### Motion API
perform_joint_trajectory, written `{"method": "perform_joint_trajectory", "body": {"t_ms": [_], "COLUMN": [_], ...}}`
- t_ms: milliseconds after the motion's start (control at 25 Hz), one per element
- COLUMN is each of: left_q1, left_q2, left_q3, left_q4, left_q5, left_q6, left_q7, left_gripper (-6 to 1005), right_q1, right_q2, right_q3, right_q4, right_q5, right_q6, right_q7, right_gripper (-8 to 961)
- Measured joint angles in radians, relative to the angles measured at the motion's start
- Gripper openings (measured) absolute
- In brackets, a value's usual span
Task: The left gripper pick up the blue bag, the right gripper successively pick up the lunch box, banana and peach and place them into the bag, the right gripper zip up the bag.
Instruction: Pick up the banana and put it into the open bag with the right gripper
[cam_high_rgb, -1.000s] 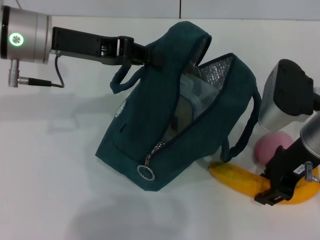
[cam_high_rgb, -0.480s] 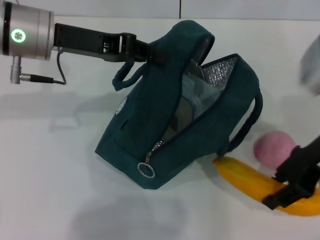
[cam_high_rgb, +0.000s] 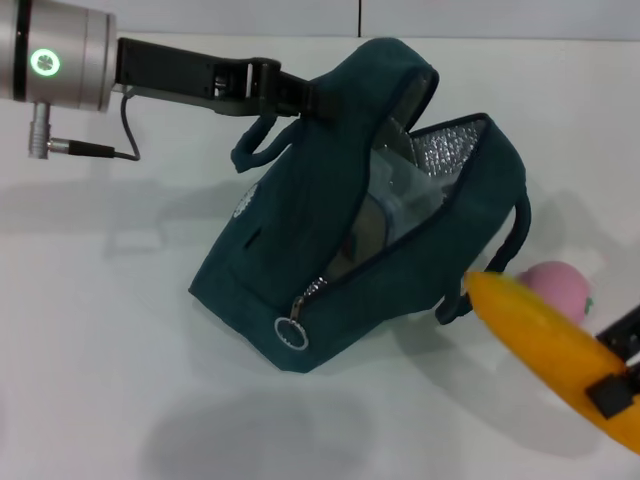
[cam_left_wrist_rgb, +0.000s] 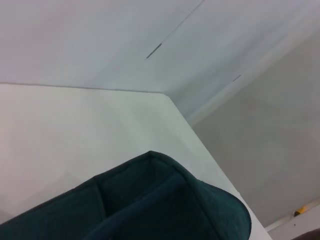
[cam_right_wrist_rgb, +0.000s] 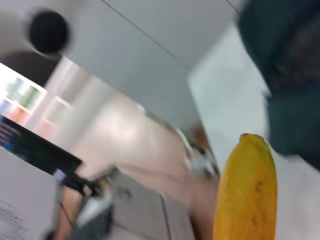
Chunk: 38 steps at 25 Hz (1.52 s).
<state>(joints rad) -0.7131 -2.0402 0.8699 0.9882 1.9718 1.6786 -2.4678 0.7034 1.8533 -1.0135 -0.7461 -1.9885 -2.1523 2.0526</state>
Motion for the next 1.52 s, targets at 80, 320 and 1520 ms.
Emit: {"method": "perform_joint_trajectory", "body": {"t_ms": [80,320,1520], "left_q1": [-0.005,-0.022,-0.047], "left_q2": [-0.001,-0.001,0.009], "left_q3": [0.0,-0.002,0.005], "left_q4": [-0.007,-0.053,-0.051], "left_q5": [0.002,0.005,-0.007], "left_q6": [-0.007,-0.013,-0.002], "left_q7": [0.005,0.025,0.005], "left_gripper": [77,77,78], "right_q1": [-0.001,-0.049,-0.071], "right_q2": [-0.006,0.029,0.166], "right_q3": [0.009,0.022,-0.118], "right_q4": [0.041,0.094,0.209], "right_q5": [0.06,0.329,0.532], "right_q6": [0.0,0.001,0.337], "right_q7": [-0.053,-0.23,-1.143], "right_gripper": [410,411,418]}}
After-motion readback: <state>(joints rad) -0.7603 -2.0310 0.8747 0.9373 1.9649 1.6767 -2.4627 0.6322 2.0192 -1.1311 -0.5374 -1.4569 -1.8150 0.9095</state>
